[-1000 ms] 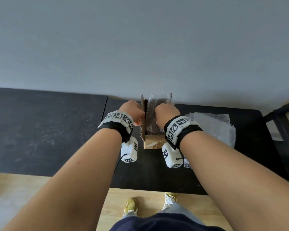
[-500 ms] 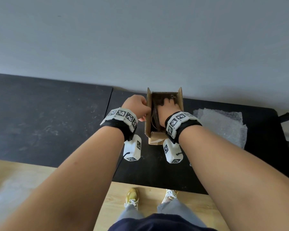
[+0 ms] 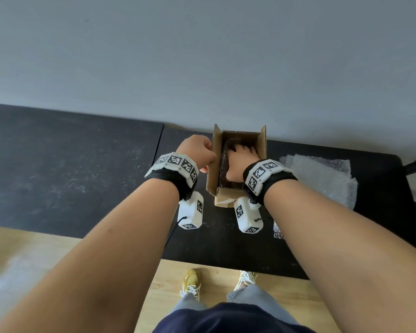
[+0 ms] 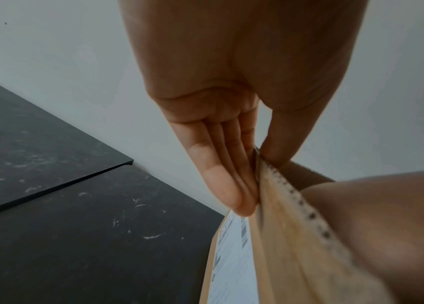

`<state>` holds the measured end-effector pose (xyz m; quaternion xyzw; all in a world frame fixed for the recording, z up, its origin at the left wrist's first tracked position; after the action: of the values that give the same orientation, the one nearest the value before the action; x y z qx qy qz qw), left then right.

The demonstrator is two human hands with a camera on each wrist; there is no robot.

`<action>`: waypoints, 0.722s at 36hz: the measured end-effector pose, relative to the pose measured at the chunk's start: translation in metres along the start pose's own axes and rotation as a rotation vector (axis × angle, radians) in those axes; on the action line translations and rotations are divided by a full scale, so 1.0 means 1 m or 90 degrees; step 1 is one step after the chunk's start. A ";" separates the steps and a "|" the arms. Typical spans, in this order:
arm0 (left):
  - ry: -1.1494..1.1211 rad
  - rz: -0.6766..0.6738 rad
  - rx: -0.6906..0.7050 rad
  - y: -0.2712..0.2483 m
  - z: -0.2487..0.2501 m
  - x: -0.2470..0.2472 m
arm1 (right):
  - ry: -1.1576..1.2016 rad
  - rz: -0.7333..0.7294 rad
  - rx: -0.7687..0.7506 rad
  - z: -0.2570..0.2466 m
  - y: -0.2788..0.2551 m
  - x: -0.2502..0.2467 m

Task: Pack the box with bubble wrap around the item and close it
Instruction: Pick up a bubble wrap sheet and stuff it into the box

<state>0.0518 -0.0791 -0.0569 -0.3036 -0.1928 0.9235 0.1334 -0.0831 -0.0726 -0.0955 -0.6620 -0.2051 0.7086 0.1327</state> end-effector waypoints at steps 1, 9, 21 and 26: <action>-0.001 0.000 0.001 0.000 0.001 0.000 | -0.008 0.010 -0.003 0.001 -0.002 -0.003; -0.014 -0.006 -0.005 0.004 -0.004 -0.001 | -0.002 0.018 -0.041 0.006 -0.015 -0.003; -0.036 0.001 -0.002 0.003 -0.007 0.000 | -0.034 -0.007 -0.004 -0.002 -0.006 0.011; 0.017 0.007 0.011 -0.001 -0.001 0.003 | -0.007 -0.013 -0.008 0.001 -0.006 0.013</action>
<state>0.0503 -0.0766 -0.0589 -0.3159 -0.1817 0.9216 0.1335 -0.0856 -0.0620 -0.1041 -0.6567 -0.2170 0.7097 0.1343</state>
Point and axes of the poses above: each hand's wrist, its own y-axis towards the middle knuckle, its own x-axis out of the palm, z = x × y, the point moved 2 cm from there along y, towards the middle knuckle, and after that the axes turned 7 degrees about -y, right-handed, at the moved point
